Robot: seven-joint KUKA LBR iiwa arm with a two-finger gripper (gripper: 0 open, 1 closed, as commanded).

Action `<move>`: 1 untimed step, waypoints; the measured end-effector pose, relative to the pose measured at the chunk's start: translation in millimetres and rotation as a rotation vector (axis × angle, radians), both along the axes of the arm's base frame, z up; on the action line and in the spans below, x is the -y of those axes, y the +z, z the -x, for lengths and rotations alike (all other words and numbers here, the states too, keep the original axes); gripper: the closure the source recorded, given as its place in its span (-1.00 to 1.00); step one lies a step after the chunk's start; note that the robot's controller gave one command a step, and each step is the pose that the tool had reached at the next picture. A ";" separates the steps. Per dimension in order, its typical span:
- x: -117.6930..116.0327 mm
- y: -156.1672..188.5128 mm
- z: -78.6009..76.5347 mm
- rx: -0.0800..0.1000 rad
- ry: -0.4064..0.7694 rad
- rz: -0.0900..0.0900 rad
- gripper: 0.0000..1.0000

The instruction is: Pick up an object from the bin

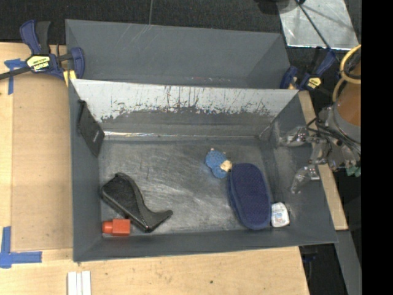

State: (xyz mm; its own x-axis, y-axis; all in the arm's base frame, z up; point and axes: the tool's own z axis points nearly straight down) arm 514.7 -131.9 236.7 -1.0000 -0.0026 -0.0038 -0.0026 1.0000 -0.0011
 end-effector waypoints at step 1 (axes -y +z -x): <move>-48.8 -156.6 23.7 0.019 0.213 0.010 -1.00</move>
Offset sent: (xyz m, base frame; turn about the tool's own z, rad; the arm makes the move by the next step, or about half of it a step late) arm -0.0313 0.0535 -0.1649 -0.2211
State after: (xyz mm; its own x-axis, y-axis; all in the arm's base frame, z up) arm 491.0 -83.1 80.1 -0.9765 -0.2144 -0.0215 -0.2142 0.9767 -0.0130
